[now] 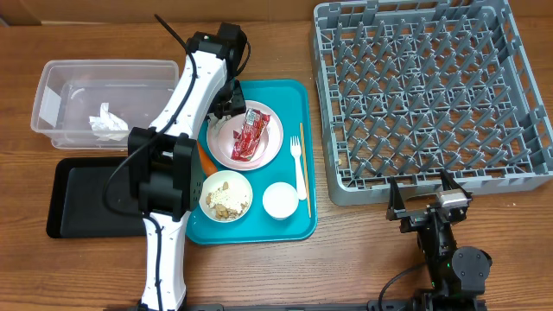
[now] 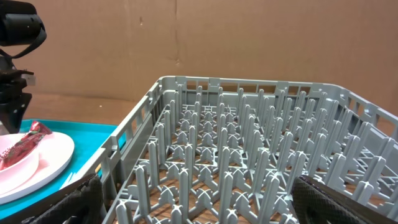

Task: Sort waste into correct bins and load items into the dishwasher
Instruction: 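Return the left gripper to the plate and grasp the second tissue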

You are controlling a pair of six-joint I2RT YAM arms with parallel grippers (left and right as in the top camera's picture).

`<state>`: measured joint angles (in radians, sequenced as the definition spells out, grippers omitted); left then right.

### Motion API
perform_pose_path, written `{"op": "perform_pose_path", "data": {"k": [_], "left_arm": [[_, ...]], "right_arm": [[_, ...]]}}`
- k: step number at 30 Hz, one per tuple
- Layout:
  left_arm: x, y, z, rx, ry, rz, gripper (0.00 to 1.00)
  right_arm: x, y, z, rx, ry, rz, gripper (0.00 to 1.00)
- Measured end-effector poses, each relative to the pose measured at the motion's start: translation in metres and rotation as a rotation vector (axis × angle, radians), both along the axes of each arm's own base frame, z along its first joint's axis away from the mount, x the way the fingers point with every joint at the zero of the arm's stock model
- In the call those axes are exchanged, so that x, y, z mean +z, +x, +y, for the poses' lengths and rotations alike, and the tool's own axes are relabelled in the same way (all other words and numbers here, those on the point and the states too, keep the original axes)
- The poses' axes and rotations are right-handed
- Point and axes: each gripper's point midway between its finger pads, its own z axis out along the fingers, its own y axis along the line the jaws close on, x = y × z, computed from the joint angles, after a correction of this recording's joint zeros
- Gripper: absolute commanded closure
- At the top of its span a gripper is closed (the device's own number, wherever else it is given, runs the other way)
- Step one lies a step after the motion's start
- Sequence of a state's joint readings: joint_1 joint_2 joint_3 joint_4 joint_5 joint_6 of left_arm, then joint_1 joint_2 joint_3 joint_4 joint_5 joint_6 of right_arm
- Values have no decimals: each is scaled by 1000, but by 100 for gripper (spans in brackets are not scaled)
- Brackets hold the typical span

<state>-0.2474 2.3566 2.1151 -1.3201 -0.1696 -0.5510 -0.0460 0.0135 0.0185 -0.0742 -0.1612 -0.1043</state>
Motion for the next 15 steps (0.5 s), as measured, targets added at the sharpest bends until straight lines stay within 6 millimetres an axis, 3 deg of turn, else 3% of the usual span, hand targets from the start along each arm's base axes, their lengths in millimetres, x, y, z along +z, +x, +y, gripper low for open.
{"op": "perform_pose_path", "data": {"k": [11,15], "left_arm": [[0,-2,8,17,4,13,79],[0,-2,9,13,6,13,96]], "right_arm": [[0,0,0,0,0,0,0],[0,0,0,0,0,0,0]]}}
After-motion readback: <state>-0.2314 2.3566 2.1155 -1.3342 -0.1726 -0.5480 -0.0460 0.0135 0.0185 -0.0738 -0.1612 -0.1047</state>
